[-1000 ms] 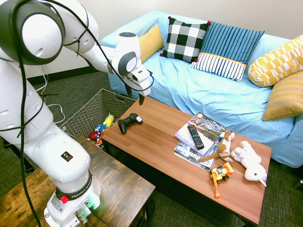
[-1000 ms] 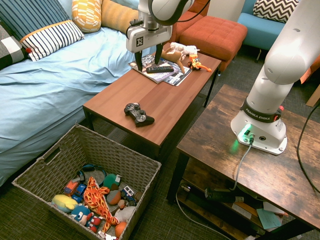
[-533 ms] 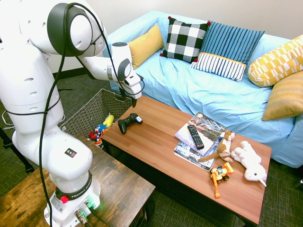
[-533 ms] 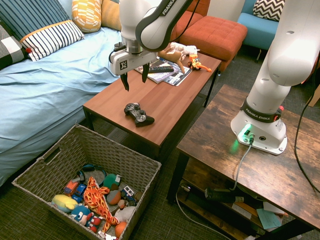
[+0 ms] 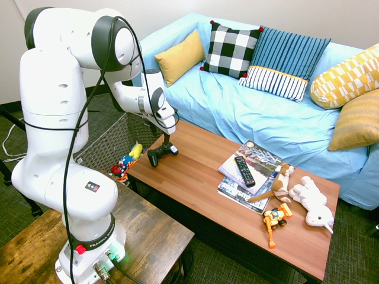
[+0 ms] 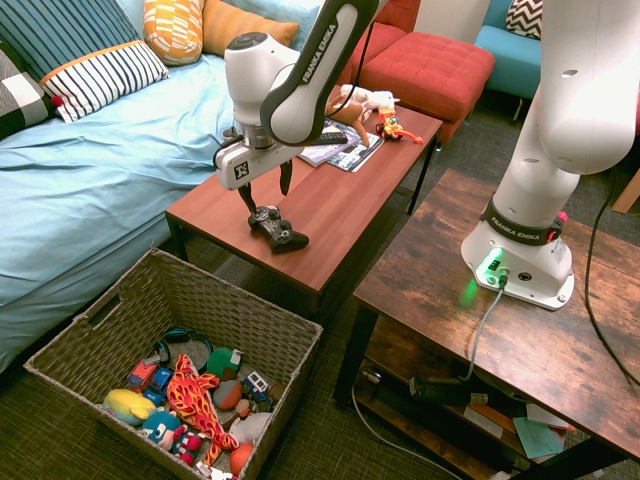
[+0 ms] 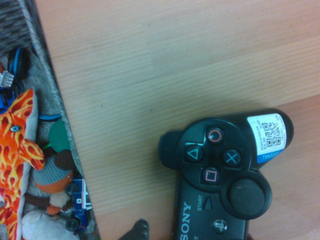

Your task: Put the gamepad in the basket

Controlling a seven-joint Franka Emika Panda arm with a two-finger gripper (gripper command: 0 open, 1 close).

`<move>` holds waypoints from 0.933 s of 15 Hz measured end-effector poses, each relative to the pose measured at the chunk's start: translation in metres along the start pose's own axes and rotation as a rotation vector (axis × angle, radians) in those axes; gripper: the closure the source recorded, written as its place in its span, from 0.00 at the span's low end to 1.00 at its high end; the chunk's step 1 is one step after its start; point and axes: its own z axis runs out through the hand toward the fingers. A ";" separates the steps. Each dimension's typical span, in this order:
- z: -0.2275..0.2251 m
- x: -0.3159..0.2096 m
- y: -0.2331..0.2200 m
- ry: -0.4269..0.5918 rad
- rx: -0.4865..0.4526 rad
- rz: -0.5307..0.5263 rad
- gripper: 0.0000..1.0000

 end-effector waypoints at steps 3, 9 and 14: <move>0.027 0.002 -0.003 -0.005 -0.026 0.010 0.00; 0.062 -0.001 -0.010 -0.003 -0.064 0.012 0.00; 0.077 0.003 -0.012 -0.005 -0.078 0.032 1.00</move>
